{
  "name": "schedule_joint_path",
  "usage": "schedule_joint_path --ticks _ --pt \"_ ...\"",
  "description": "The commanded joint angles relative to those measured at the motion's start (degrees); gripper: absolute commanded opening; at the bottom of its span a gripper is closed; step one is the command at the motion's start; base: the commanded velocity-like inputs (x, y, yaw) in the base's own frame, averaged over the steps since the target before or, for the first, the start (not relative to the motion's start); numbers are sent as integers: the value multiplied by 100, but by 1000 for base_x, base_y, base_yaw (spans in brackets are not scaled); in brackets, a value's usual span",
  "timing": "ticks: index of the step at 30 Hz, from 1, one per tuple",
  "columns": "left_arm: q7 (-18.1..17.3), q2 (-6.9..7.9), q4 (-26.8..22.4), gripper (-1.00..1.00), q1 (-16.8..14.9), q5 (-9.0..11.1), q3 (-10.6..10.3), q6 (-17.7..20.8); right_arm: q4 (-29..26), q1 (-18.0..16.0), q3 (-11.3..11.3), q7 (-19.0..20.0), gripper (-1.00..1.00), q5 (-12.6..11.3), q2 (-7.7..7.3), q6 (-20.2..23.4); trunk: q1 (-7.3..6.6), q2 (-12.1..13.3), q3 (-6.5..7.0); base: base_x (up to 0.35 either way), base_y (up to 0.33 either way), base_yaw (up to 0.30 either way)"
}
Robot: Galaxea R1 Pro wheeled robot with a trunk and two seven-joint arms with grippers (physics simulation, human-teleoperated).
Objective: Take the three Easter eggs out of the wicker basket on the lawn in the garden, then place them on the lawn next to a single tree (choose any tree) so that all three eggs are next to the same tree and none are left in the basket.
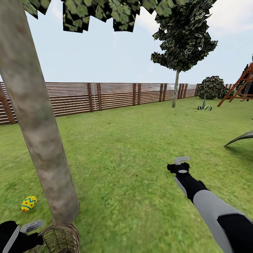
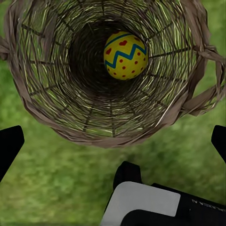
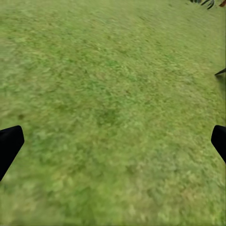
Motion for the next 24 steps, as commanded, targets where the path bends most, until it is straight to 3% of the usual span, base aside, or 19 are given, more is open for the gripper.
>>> schedule_joint_path --ticks 1,12,24 --pt "8 -2 -5 100 -3 38 11 33 -11 -3 48 -26 100 4 -14 57 0 -4 -7 0 0 0" --pt "5 17 -6 100 -3 46 23 33 22 -3 57 -17 100 19 -11 29 0 -4 -7 0 0 0" --pt "6 -12 -5 100 -3 47 2 33 22 -3 54 -24 100 10 -24 36 263 -485 -222 0 0 0"
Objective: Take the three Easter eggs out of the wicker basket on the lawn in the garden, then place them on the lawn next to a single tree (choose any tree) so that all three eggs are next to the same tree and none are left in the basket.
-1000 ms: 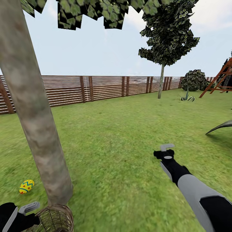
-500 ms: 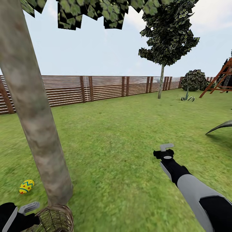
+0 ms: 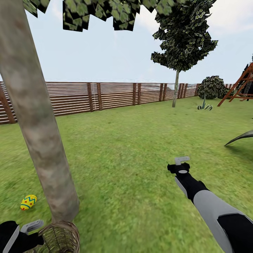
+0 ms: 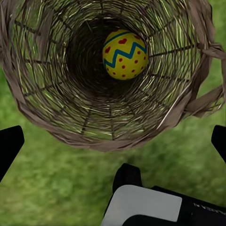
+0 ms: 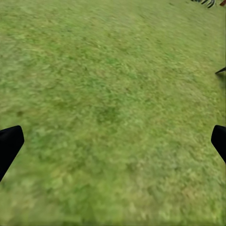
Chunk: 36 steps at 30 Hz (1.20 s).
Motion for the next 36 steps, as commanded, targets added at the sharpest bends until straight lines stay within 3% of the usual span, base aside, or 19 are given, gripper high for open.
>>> schedule_joint_path --ticks 1,9,21,33,36 --pt "11 4 -8 100 -3 39 19 33 -12 -3 50 -36 100 5 -3 52 22 -45 -25 0 0 0" --pt "6 8 -31 100 -3 47 30 35 -1 -3 52 -42 100 16 17 52 22 -45 -25 11 0 0" --pt "2 -2 -31 100 -3 48 27 33 28 -3 52 -52 100 31 -4 52 22 -45 -25 279 7 0" --pt "2 -2 -35 100 -3 48 35 33 125 -3 55 -51 100 54 22 47 22 -45 -25 23 2 0" --pt "2 7 -38 100 -3 48 36 33 171 -3 59 -53 100 68 29 44 88 -166 -79 0 0 0"
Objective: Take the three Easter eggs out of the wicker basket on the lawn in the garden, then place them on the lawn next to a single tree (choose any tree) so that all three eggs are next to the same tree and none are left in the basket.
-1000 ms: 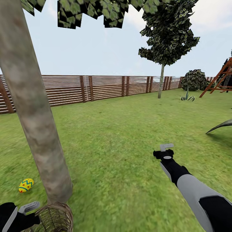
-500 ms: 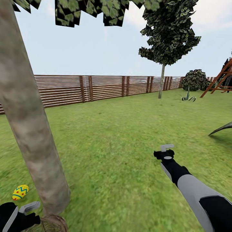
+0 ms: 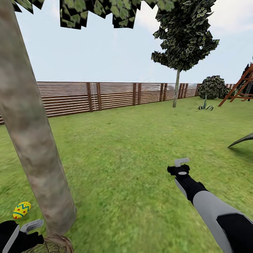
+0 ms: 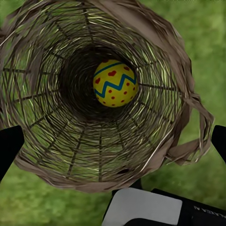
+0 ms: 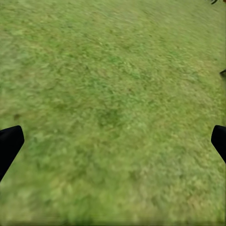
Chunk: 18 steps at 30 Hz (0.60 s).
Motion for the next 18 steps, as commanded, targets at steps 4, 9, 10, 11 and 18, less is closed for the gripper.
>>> schedule_joint_path --ticks 4,9,10,11,18 --pt "11 27 -28 100 -3 41 19 33 4 -3 53 -34 100 18 0 54 88 -165 -79 0 0 0" --pt "11 27 -32 100 -3 41 20 33 6 -3 50 -34 100 16 -2 54 198 -366 -169 0 0 0" --pt "11 30 -32 100 -3 41 20 33 7 -3 50 -34 100 14 -5 54 220 -406 -186 0 0 0" --pt "11 32 -32 100 -3 41 20 33 7 -3 50 -30 100 13 -8 54 242 -446 -204 0 0 0" --pt "11 46 -47 100 -3 41 29 33 8 -3 49 -25 100 11 -11 54 396 -727 -330 0 0 0"
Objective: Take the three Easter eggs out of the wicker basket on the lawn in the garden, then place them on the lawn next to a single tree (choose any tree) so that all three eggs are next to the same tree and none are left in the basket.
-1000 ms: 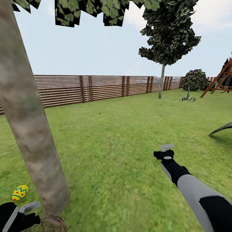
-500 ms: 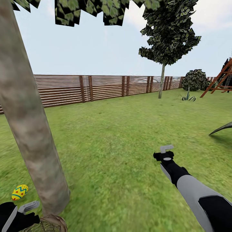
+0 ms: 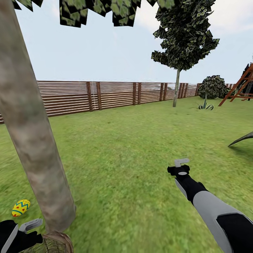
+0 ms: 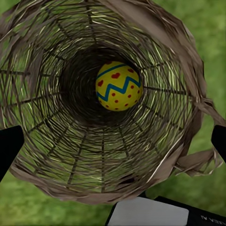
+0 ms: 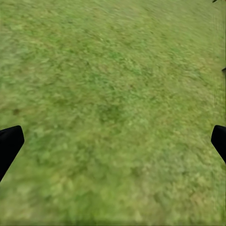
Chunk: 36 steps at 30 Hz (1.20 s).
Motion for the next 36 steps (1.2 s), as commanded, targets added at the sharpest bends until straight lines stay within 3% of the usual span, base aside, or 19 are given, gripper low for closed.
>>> schedule_joint_path --ticks 1,13,36 --pt "11 0 -6 100 -3 40 13 33 -10 -2 48 -33 100 9 -5 54 22 -45 -25 0 0 0" --pt "-23 2 -16 100 -3 40 138 33 19 -2 48 -18 100 9 -5 54 286 -526 -240 0 0 0" --pt "-24 -2 -25 100 -3 40 143 33 70 -2 53 -18 100 10 -3 54 791 -1449 -653 0 0 0"
